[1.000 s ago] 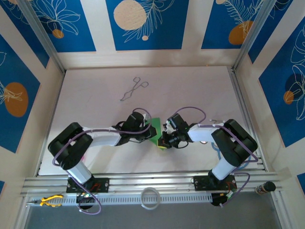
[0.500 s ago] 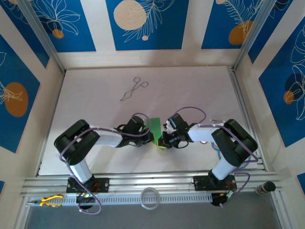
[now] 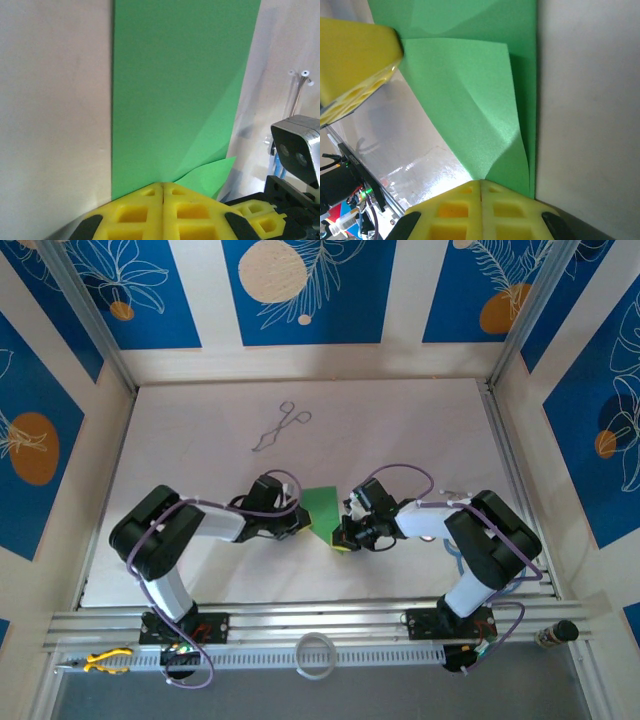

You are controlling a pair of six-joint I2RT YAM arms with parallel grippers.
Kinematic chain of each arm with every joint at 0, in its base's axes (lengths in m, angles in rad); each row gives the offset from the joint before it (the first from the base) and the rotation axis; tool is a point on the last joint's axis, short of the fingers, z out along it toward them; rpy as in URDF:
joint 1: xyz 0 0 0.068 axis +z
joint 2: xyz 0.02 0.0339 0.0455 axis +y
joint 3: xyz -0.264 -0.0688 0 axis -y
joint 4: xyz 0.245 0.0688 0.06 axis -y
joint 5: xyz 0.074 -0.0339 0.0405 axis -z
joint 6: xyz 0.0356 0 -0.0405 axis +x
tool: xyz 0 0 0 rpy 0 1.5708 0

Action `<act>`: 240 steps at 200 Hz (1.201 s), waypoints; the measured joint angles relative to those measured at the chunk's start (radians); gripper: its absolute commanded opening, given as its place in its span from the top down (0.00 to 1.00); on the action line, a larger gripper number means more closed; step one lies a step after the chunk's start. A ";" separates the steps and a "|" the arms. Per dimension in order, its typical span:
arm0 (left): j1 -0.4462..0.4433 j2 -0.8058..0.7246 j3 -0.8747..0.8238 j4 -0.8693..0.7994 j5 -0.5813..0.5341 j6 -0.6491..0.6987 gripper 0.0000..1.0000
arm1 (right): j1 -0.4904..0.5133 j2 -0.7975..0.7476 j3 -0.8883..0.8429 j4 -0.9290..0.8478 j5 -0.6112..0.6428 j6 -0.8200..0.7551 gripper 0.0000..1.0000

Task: Fold a paper plane with a square sheet of paper (pick it up from the middle)
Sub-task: Third fold the triangle at the center of the table.

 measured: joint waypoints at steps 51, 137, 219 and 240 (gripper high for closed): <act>0.032 -0.048 0.040 -0.164 -0.049 0.076 0.97 | 0.000 0.000 0.000 -0.001 0.000 0.000 0.99; -0.005 -0.109 0.097 -0.150 0.006 0.144 0.93 | -0.001 0.000 0.007 -0.018 0.000 -0.008 0.98; -0.017 0.013 0.117 -0.191 0.016 0.171 0.97 | -0.003 -0.001 0.040 -0.083 0.008 -0.022 0.95; -0.017 0.020 0.117 -0.202 0.008 0.171 0.97 | -0.003 -0.003 0.060 -0.095 0.007 -0.023 0.93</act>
